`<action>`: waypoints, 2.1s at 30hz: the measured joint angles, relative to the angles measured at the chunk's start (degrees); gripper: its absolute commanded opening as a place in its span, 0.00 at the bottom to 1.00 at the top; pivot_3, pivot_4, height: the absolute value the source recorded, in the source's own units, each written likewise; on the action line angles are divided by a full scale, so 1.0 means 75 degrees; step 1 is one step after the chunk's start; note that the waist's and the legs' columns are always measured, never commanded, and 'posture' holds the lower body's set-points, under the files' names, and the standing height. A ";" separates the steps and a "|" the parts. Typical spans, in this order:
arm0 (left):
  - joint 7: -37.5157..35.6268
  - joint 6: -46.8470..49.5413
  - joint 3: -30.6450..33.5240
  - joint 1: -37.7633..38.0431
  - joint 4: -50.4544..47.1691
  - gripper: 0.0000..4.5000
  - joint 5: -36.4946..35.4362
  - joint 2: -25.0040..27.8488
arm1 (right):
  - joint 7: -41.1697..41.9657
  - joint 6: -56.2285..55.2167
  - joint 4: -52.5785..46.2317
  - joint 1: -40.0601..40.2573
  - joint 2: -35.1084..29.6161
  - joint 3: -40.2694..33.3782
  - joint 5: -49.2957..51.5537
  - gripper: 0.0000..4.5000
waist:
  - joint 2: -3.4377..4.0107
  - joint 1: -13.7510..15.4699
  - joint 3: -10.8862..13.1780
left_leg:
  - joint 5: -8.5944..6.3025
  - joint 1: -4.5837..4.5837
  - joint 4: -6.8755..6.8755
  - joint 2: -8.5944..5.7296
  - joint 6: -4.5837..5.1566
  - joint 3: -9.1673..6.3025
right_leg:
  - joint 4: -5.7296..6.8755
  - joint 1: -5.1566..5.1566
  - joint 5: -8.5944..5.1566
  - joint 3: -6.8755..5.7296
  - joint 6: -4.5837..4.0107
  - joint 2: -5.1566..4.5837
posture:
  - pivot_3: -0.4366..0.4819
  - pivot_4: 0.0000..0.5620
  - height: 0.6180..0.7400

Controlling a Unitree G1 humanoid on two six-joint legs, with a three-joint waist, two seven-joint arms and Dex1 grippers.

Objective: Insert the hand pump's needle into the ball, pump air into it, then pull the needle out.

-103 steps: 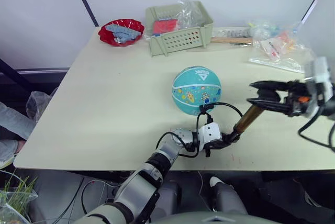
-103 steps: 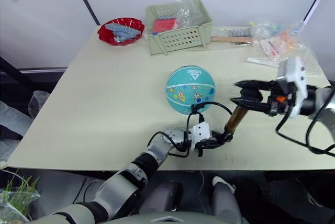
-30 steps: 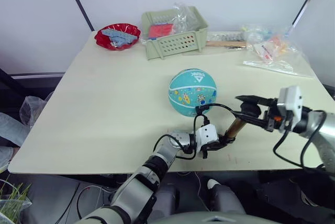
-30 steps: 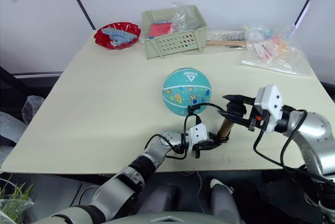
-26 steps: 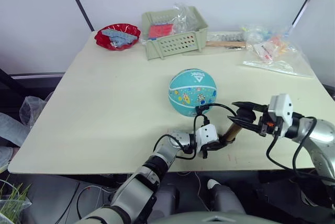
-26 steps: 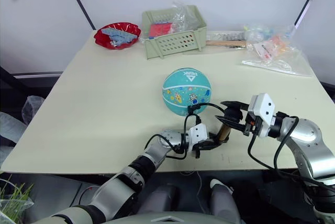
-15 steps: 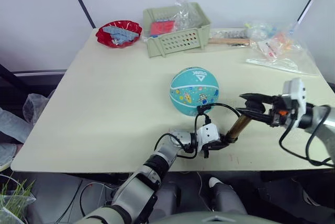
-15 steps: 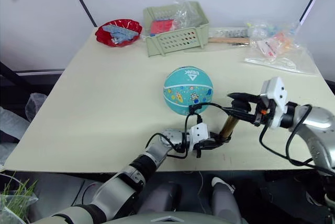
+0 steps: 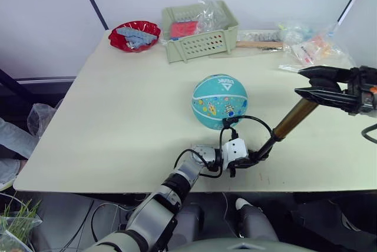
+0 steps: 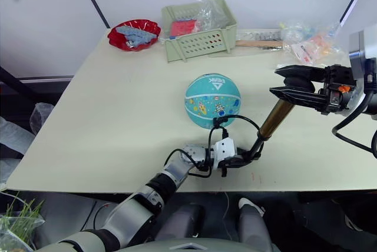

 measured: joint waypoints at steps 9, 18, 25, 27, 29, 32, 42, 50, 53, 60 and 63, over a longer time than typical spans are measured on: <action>0.0099 0.0032 -0.0051 0.0038 0.0043 0.23 0.0057 0.0055 | 0.0018 -0.2006 -0.0270 0.1550 0.1002 0.1140 -0.2010 0.37 | -0.0078 -0.0023 -0.0085 | -0.0001 0.0030 -0.0001 0.0009 -0.0002 0.0001 | 0.0000 0.0025 -0.0007 0.0001 0.0014 0.0008 | 0.48 0.27 1.00; 0.0174 0.0067 -0.0062 0.0074 0.0052 0.23 0.0083 0.0081 | -0.0367 -0.3711 0.0427 0.2242 0.2224 0.2372 -0.3658 0.37 | -0.0103 -0.0052 -0.0138 | -0.0001 0.0050 -0.0002 0.0013 -0.0003 0.0000 | 0.0001 0.0041 -0.0008 0.0003 0.0012 0.0018 | 0.48 0.27 1.00; 0.0163 0.0052 -0.0101 0.0056 0.0048 0.23 0.0066 0.0076 | -0.0313 -0.3436 0.0431 0.2112 0.2170 0.2397 -0.3529 0.37 | -0.0088 -0.0034 -0.0135 | -0.0001 0.0041 -0.0002 0.0009 -0.0003 -0.0003 | 0.0001 0.0036 -0.0008 0.0000 0.0011 0.0016 | 0.48 0.27 1.00; 0.0155 0.0026 -0.0105 0.0037 0.0048 0.23 0.0055 0.0057 | -0.0268 -0.3079 0.0363 0.2026 0.1978 0.2267 -0.3282 0.37 | -0.0065 -0.0026 -0.0111 | -0.0001 0.0032 0.0005 0.0007 -0.0002 -0.0003 | 0.0001 0.0033 -0.0007 0.0000 0.0011 0.0013 | 0.48 0.27 1.00; 0.0128 -0.0021 -0.0105 0.0006 0.0046 0.23 0.0001 0.0034 | -0.0173 -0.2445 0.0238 0.1705 0.1512 0.1938 -0.2742 0.37 | -0.0019 -0.0019 -0.0064 | 0.0000 0.0010 0.0013 0.0000 -0.0001 -0.0001 | 0.0001 0.0015 -0.0004 0.0002 0.0011 0.0005 | 0.48 0.27 1.00; 0.0053 -0.0057 -0.0100 -0.0022 0.0045 0.23 -0.0055 0.0032 | -0.0053 -0.1513 0.0042 0.1054 0.0868 0.1259 -0.1639 0.37 | 0.0001 0.0003 -0.0034 | 0.0000 -0.0010 0.0009 0.0000 -0.0001 -0.0007 | 0.0001 -0.0002 0.0011 -0.0006 -0.0019 0.0006 | 0.48 0.27 1.00; 0.0052 -0.0057 -0.0116 -0.0060 0.0057 0.23 -0.0053 0.0043 | -0.0010 -0.0113 0.0015 0.0024 -0.0077 -0.0024 0.0010 0.37 | -0.0001 -0.0003 -0.0016 | -0.0001 -0.0010 0.0009 0.0001 0.0002 -0.0001 | 0.0000 -0.0003 0.0000 -0.0004 0.0000 0.0001 | 0.48 0.27 1.00; 0.0057 -0.0051 -0.0139 -0.0040 0.0065 0.23 -0.0037 0.0077 | -0.0051 -0.0606 -0.0399 0.0665 0.0351 0.0054 -0.0555 0.37 | -0.0032 -0.0007 -0.0048 | -0.0001 0.0004 0.0005 0.0006 0.0001 -0.0002 | 0.0000 0.0004 -0.0004 -0.0003 0.0004 0.0002 | 0.48 0.27 1.00; 0.0096 -0.0008 -0.0136 -0.0030 0.0080 0.23 -0.0029 0.0105 | -0.0106 -0.1391 -0.0585 0.1210 0.0864 0.0615 -0.1325 0.37 | -0.0042 -0.0039 -0.0069 | -0.0002 0.0024 0.0006 0.0008 0.0000 0.0005 | 0.0002 0.0021 -0.0007 0.0005 0.0014 0.0005 | 0.48 0.27 1.00; 0.0144 0.0036 -0.0138 0.0026 0.0077 0.23 -0.0005 0.0148 | -0.0174 -0.3096 -0.0199 0.2196 0.1824 0.1682 -0.2872 0.37 | -0.0103 -0.0074 -0.0136 | -0.0002 0.0042 0.0005 0.0019 -0.0001 0.0000 | 0.0002 0.0036 -0.0007 0.0001 0.0011 0.0023 | 0.48 0.27 1.00; 0.0159 0.0048 -0.0138 0.0025 0.0077 0.23 -0.0003 0.0148 | -0.0178 -0.3526 -0.0006 0.2321 0.1939 0.2001 -0.3298 0.37 | -0.0107 -0.0082 -0.0140 | -0.0002 0.0043 0.0006 0.0017 -0.0001 0.0002 | 0.0002 0.0037 -0.0007 0.0003 0.0012 0.0022 | 0.48 0.27 1.00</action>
